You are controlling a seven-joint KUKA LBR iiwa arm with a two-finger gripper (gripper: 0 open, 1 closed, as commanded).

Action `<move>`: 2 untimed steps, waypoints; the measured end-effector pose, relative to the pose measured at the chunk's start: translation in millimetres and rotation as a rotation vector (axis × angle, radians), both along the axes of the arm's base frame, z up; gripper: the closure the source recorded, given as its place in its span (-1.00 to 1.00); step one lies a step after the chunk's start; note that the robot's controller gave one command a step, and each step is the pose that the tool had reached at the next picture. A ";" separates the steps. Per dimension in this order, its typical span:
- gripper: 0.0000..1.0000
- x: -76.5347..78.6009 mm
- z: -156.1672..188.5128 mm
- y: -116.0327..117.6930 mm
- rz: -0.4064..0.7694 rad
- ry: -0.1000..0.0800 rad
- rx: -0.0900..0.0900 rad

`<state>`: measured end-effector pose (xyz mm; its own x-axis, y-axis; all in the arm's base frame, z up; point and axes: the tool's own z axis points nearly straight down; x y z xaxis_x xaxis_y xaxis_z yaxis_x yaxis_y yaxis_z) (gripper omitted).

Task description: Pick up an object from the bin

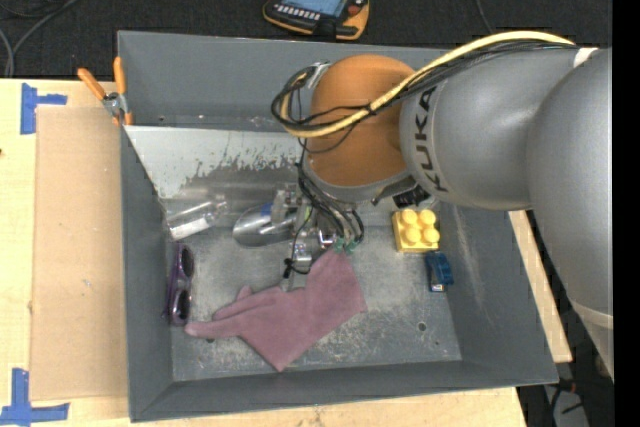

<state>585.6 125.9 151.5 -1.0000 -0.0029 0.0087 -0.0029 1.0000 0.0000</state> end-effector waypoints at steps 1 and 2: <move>-1.00 1.8 4.8 -1.1 -0.005 -0.007 0.001; -1.00 -30.4 -83.8 -18.4 0.160 0.000 0.002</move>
Offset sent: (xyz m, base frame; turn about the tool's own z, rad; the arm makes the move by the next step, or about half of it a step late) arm -0.0291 -0.0185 -0.0815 -0.1608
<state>555.2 107.6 67.7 -0.9867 -0.1621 0.0088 -0.1621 0.9868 0.0021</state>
